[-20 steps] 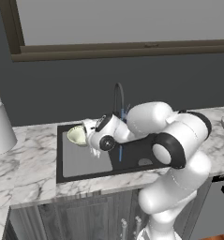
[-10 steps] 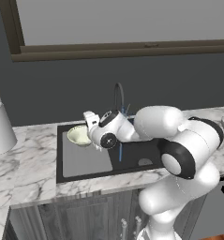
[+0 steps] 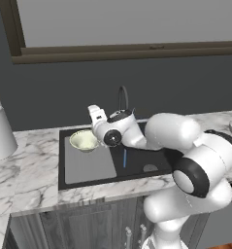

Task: Rinse each bowl for a few seconds and place them down in the sink or on the counter.

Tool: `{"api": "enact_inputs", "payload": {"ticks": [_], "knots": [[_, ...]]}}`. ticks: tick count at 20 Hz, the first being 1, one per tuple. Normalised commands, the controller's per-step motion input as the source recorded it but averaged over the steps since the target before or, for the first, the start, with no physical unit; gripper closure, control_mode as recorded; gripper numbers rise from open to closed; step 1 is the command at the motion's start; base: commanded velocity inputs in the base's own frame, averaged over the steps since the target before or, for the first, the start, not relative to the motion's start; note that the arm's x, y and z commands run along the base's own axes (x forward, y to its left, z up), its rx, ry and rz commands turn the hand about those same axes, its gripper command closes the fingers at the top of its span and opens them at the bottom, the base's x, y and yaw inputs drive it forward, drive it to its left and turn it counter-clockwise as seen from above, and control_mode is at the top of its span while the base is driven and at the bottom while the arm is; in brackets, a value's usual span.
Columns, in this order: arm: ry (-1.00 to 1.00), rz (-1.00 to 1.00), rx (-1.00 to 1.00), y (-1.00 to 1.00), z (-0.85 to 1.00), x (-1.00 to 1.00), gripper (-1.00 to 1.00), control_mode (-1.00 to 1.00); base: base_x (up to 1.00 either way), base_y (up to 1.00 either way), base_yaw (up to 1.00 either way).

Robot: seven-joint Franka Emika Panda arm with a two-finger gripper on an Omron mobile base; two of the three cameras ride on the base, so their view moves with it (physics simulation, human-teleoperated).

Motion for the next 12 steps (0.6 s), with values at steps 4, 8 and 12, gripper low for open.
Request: {"api": "enact_inputs", "payload": {"ticks": [4, 8, 12], "knots": [[0.00, -0.10, 0.00, -0.12, 0.60, -0.13, -1.00, -1.00, 0.00, 0.00, 0.00], [0.00, -0.10, 0.00, -0.12, 0.52, -0.16, -1.00, -1.00, 0.00, 0.00, 0.00], [0.00, -0.10, 0.00, -0.12, 0.48, -0.18, -1.00, -1.00, 0.00, 0.00, 0.00]]}}
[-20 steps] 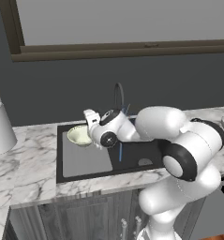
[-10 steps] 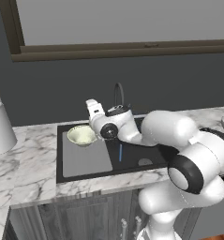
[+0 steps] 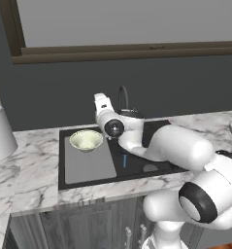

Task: Rinse each bowl for a few seconds and place them down in the sink or on the counter.

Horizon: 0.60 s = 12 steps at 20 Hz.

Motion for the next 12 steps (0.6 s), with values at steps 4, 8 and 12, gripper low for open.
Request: {"api": "enact_inputs", "payload": {"ticks": [4, 8, 12], "knots": [[-0.01, -0.09, 0.00, -0.05, 0.48, -0.20, -1.00, -1.00, 0.00, 0.00, 0.00], [0.00, -0.08, 0.00, -0.02, 0.47, -0.24, -1.00, -1.00, 0.00, 0.00, 0.00], [0.00, -0.06, 0.00, -0.05, 0.42, -0.26, -1.00, -1.00, 0.00, 0.00, 0.00]]}}
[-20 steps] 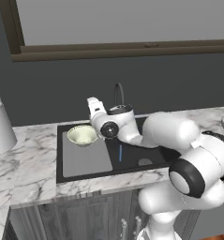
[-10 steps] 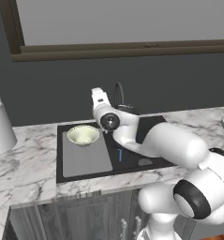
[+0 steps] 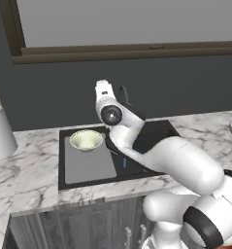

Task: Rinse each bowl for a few seconds and place them down in the sink or on the counter.

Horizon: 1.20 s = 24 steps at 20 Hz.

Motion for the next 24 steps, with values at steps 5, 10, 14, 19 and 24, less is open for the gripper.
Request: {"api": "enact_inputs", "payload": {"ticks": [5, 10, 14, 19, 24], "knots": [[0.00, -0.05, 0.00, -0.19, 0.30, -0.27, -1.00, -1.00, 0.00, 0.00, 0.00], [0.02, -0.07, 0.04, -0.29, 0.07, -0.32, -1.00, -1.00, 0.00, 0.00, 0.00], [0.02, -0.07, 0.05, -0.34, 0.04, -0.31, -1.00, -1.00, 0.00, 0.00, 0.00], [0.02, -0.08, 0.06, -0.32, 0.06, -0.29, -1.00, -1.00, 0.00, 0.00, 0.00], [0.04, -0.10, 0.08, -0.31, 0.12, -0.23, -1.00, -1.00, 0.00, 0.00, 0.00]]}}
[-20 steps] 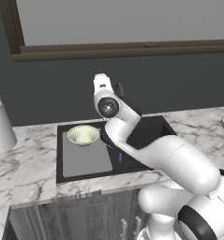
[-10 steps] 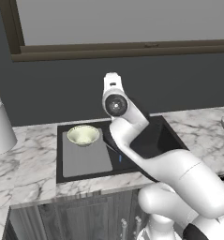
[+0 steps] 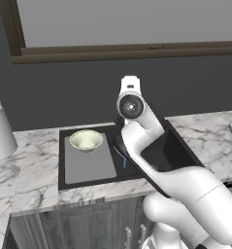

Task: Rinse each bowl for a few seconds and place them down in the sink or on the counter.

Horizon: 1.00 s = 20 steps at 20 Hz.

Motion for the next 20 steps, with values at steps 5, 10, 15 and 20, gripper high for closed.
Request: {"api": "enact_inputs", "payload": {"ticks": [5, 10, 15, 20], "knots": [[0.05, -0.11, 0.07, -0.31, 0.21, -0.17, -1.00, -1.00, 0.00, 0.00, 0.00], [0.08, -0.13, 0.07, -0.33, 0.17, -0.08, -1.00, -1.00, 0.00, 0.00, 0.00], [0.08, -0.13, 0.06, -0.33, 0.14, -0.07, -1.00, -1.00, 0.00, 0.00, 0.00], [0.07, -0.10, 0.04, -0.36, 0.06, -0.06, -1.00, -1.00, 0.00, 0.00, 0.00]]}}
